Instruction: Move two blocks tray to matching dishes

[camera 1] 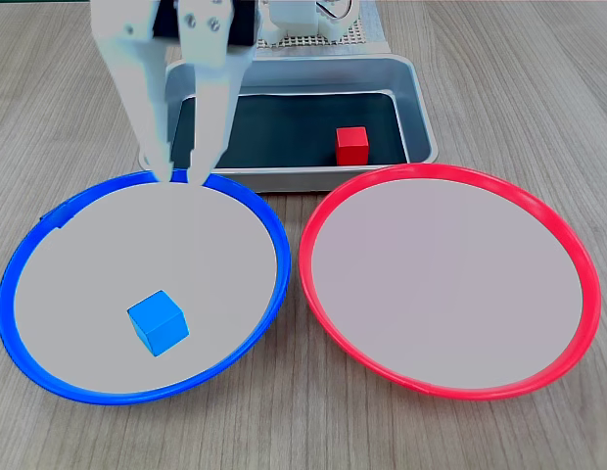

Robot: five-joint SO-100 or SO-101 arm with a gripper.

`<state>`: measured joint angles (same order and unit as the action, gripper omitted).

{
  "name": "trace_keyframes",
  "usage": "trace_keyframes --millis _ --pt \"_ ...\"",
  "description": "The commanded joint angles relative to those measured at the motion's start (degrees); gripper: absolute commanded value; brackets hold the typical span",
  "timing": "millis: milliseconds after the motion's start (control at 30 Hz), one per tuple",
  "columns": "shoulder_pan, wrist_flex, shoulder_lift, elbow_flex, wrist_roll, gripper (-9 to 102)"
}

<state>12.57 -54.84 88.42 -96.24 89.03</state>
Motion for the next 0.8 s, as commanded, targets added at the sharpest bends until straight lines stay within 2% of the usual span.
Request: trace_keyframes --millis 0,67,133,200,333,467,700,767 --pt "-4.0 -13.2 9.9 -2.5 3.0 0" --pt "-6.9 -16.8 14.9 -7.3 3.5 0" --pt "-10.2 -16.6 18.5 -14.2 1.7 1" --pt "-12.3 -14.4 19.6 -18.9 -0.3 3" --pt "-14.4 -7.7 19.4 -25.0 -3.7 19" --pt "-15.6 -2.0 17.9 -28.6 -4.2 23" --pt "-17.8 1.1 13.7 -28.7 -6.1 23" --pt "-17.9 1.7 12.4 -28.6 -6.2 10"
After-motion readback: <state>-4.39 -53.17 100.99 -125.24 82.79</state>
